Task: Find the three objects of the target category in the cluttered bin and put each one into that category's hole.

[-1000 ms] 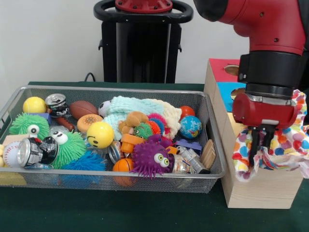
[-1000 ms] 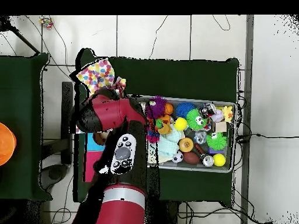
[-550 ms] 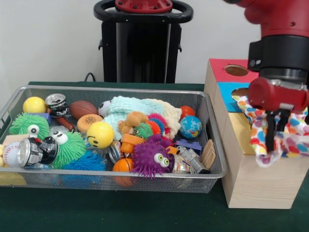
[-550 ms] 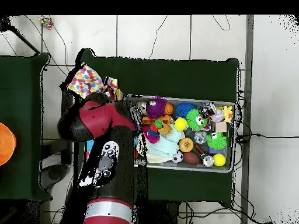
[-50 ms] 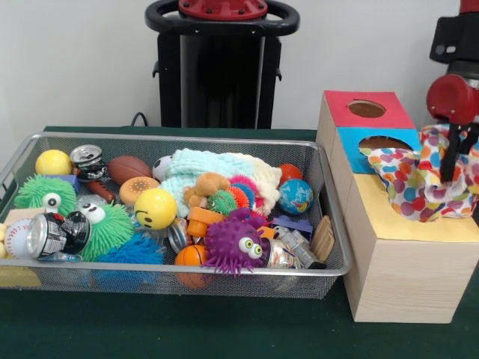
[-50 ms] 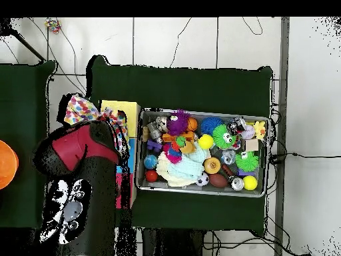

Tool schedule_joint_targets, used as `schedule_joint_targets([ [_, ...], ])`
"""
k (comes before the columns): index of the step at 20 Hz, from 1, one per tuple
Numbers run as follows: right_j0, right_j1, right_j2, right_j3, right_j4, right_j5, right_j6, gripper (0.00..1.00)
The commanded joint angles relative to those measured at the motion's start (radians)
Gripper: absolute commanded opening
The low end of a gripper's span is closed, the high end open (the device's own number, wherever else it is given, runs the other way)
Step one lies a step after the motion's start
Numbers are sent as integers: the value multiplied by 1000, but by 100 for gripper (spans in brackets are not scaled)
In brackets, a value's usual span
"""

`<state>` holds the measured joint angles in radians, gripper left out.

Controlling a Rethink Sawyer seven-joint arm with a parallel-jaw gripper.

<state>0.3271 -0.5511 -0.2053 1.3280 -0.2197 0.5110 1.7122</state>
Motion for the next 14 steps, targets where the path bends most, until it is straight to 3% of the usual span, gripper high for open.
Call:
schedule_joint_targets([
  [1,-120,50,118,28,19,111,1,0],
  [7,-206,183,173,-7,53,171,21,0],
  [14,-199,246,132,-137,31,221,39,0],
])
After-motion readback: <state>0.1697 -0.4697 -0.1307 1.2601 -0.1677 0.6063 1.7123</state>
